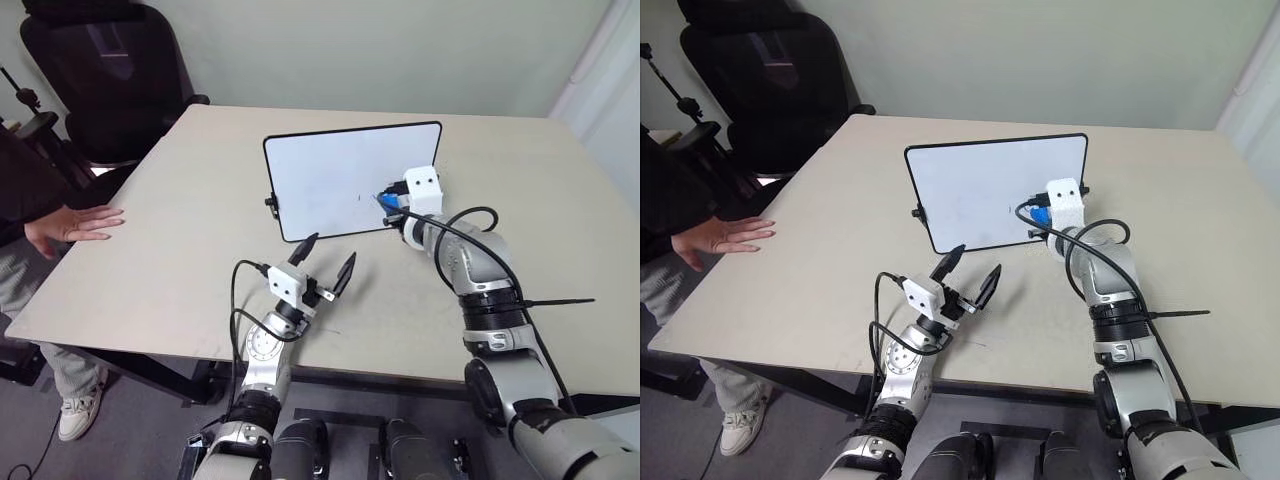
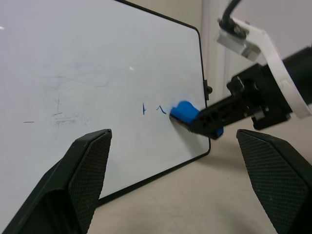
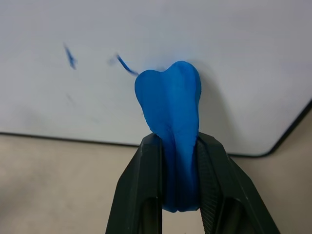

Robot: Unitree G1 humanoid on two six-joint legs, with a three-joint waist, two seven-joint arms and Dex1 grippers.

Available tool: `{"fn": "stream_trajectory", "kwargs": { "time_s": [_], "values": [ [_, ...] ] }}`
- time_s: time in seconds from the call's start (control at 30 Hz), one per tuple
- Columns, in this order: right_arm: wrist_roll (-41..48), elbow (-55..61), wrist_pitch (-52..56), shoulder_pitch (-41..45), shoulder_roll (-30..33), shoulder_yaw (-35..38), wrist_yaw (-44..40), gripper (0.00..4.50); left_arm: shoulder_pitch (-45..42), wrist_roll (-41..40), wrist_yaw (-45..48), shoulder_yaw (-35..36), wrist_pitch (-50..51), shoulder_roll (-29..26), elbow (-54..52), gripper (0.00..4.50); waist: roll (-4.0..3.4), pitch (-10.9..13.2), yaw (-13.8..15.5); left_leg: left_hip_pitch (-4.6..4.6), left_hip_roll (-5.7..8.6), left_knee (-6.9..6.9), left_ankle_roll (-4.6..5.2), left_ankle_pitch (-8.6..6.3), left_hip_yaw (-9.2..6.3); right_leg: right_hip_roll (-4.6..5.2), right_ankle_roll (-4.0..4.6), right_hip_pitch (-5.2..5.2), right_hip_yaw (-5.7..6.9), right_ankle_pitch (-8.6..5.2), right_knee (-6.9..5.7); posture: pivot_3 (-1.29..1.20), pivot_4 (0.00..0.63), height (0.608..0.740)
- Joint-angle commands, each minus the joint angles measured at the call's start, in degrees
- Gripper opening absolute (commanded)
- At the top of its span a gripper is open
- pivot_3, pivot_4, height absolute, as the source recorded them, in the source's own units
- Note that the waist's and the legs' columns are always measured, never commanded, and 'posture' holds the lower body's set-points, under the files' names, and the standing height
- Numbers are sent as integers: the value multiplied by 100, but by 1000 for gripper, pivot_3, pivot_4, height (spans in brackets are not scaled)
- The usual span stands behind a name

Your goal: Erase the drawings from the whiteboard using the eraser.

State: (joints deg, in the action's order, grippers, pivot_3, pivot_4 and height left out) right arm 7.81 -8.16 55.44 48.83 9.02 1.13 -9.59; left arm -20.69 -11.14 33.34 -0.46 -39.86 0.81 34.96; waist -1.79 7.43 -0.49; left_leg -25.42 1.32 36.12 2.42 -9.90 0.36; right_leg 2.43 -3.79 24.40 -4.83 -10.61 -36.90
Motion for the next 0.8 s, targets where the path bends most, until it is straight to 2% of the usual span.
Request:
{"fn": "stream_trajectory", "kwargs": {
  "time_s": [0.03, 0.33, 0.57, 0.8],
  "values": [
    [276, 694, 74, 384, -150, 37, -134, 777, -160, -114, 53, 164, -7, -23, 719, 4500, -5, -3, 10, 3, 0, -6, -1, 0, 0, 0, -1, 0, 0, 0, -1, 0, 150, 740],
    [128, 259, -20, 212, -148, -152, -43, 777, -499, -155, 256, 387, -387, -44, 1569, 4500, -3, -3, 22, 51, 0, -22, -22, -28, -21, -1, -3, -27, 1, -1, 11, 0, 150, 740],
    [75, -213, -214, 125, -196, -137, -39, 777, -406, -136, 348, 448, -594, -16, 1653, 4500, -12, -8, 8, 50, 0, -29, -23, -28, -21, -2, 3, -23, 0, 3, 7, 0, 150, 740],
    [70, -339, -327, 255, -300, -234, -76, 777, -376, -139, 354, 512, -634, -37, 1750, 4500, -58, -37, 1, 57, 0, -31, -26, -30, -21, -2, 3, -11, 0, 4, 8, 0, 150, 740]
  ]
}}
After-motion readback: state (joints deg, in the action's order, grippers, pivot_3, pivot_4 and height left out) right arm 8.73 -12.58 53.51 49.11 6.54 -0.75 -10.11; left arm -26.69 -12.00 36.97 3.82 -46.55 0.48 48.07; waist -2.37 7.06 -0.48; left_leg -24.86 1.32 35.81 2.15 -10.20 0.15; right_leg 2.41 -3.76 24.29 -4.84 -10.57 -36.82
